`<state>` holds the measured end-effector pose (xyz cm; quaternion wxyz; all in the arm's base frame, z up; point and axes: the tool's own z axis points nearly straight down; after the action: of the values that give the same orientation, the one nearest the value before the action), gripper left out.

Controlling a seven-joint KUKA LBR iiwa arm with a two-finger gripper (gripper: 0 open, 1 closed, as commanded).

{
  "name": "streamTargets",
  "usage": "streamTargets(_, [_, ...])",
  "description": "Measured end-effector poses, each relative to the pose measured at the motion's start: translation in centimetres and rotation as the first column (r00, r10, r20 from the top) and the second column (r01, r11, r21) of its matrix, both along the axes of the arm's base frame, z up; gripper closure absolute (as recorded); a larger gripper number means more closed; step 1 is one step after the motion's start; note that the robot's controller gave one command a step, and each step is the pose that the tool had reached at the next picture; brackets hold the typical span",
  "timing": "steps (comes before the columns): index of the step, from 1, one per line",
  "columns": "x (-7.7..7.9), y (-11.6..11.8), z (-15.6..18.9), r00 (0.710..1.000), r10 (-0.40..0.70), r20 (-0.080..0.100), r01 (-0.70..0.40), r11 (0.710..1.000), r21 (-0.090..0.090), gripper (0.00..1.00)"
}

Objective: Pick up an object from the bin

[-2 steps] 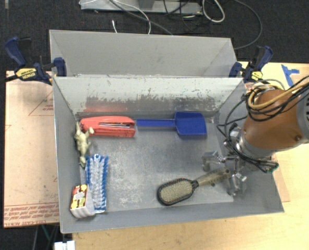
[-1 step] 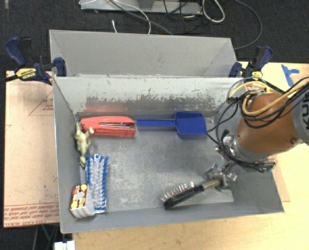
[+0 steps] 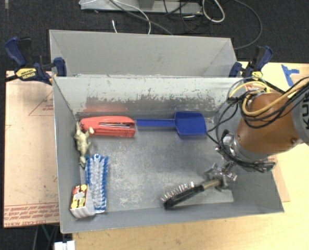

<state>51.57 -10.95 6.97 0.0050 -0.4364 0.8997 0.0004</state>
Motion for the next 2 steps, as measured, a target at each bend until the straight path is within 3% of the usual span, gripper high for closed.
streamTargets(1, [-0.3,0.1,2.0,1.000,-0.002,-0.010,0.002,1.000,0.004,1.00])
streamTargets(2, [-0.1,0.1,5.3,1.000,-0.003,-0.002,0.003,1.000,0.002,1.00])
